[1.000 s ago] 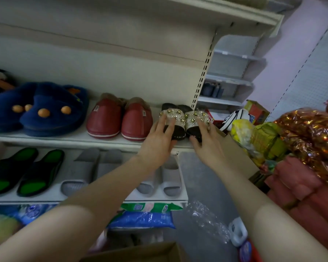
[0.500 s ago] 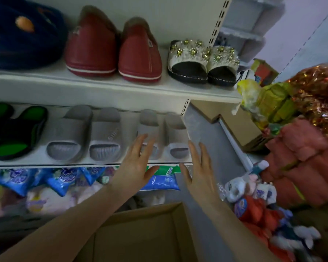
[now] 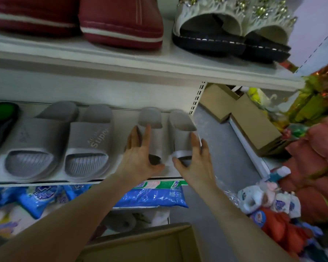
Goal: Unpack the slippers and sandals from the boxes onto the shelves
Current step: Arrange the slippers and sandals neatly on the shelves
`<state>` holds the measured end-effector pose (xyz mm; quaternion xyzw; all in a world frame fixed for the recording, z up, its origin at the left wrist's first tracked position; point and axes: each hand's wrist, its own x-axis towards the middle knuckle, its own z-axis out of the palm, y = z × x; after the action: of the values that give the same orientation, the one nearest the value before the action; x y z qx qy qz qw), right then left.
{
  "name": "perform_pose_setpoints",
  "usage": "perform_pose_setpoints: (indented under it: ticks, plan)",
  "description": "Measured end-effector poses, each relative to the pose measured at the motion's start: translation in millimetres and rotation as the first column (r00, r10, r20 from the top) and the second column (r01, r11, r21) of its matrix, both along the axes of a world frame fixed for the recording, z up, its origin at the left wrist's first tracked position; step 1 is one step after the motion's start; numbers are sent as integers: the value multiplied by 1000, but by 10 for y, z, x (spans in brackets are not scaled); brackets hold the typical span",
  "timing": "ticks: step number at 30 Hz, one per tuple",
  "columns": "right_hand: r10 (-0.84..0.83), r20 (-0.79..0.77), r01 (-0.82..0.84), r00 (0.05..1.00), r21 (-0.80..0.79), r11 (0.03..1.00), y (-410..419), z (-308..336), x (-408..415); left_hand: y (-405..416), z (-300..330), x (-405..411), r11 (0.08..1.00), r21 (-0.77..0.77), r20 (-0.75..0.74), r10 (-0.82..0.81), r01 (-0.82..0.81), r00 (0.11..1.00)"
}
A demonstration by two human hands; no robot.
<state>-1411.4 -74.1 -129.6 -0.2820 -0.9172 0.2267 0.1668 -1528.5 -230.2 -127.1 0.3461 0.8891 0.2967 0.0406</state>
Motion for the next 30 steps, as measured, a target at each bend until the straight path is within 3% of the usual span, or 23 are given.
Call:
perform_pose_setpoints:
  ticks: [5, 13, 15, 19, 22, 26, 30]
  plan:
    - [10, -64, -11, 998, -5, 1000, 15, 13, 10, 153, -121, 145, 998, 68, -36, 5, -2, 999]
    - [37, 13, -37, 999, -23, 999, 36, 75, 40, 175, -71, 204, 1000, 7, -54, -18, 18, 998]
    - [23, 8, -23, 1000, -7, 1000, 2, 143, 62, 52, 45, 234, 999, 1, -138, -47, 48, 989]
    - [121, -135, -98, 983, 169, 981, -229, 319, 55, -490, 300, 171, 996, 1, -302, -82, 86, 950]
    - [238, -130, -213, 963, 178, 961, -648, 447, -118, -1058, 385, -76, 999, 21, -385, -15, 25, 923]
    - [376, -53, -370, 925, 97, 924, -1294, 506, -558, -1805, 357, -468, 986, -38, -387, 137, -164, 912]
    - [328, 51, -331, 943, 59, 942, -1750, 505, -1039, -2294, 233, -727, 952, -117, -290, 238, -282, 927]
